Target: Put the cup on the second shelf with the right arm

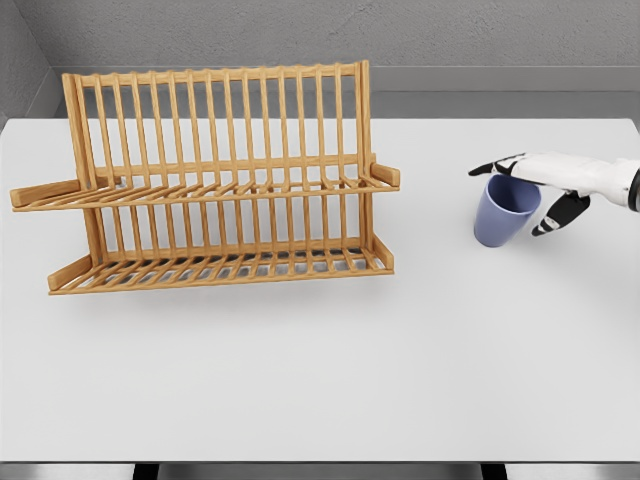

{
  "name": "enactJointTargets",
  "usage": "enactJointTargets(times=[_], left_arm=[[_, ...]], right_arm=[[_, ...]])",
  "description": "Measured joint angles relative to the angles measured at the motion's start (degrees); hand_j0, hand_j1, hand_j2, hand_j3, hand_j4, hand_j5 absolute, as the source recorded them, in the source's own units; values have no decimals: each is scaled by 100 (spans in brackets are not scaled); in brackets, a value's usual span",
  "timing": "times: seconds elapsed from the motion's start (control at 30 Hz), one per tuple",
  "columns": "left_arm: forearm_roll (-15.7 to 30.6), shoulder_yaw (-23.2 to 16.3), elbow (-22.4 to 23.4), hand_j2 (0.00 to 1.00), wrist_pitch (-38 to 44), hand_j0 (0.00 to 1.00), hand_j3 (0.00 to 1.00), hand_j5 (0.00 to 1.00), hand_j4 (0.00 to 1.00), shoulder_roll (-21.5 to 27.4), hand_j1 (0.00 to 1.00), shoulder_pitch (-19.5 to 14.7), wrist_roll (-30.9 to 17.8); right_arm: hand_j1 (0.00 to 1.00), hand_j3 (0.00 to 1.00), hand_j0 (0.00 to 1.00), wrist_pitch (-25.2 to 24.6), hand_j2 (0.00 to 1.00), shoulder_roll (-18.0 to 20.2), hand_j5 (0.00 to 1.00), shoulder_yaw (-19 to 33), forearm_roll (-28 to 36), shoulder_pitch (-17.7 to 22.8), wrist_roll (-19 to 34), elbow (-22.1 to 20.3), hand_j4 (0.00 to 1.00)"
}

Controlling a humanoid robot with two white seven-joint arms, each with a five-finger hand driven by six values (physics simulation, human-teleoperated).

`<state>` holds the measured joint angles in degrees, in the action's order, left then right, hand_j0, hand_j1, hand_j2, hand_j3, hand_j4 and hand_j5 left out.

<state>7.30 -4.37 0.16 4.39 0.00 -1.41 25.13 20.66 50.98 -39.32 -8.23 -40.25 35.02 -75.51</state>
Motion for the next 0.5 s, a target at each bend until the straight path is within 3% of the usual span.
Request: enactJointTargets(times=[0.27, 0.4, 0.5], left_arm=[[0, 0, 0, 100, 0, 100, 100, 100, 100, 0, 100, 0, 0], [1, 0, 0, 100, 0, 100, 100, 100, 100, 0, 100, 0, 0], [0, 0, 0, 100, 0, 100, 100, 100, 100, 0, 100, 0, 0]], right_arm=[[99, 99, 99, 1, 99, -85, 99, -81, -22, -70, 0, 77, 99], [73, 73, 73, -2, 73, -92, 73, -110, -117, -70, -4, 109, 73], [65, 65, 65, -1, 65, -93, 65, -119, -144, -114, -1, 114, 65]])
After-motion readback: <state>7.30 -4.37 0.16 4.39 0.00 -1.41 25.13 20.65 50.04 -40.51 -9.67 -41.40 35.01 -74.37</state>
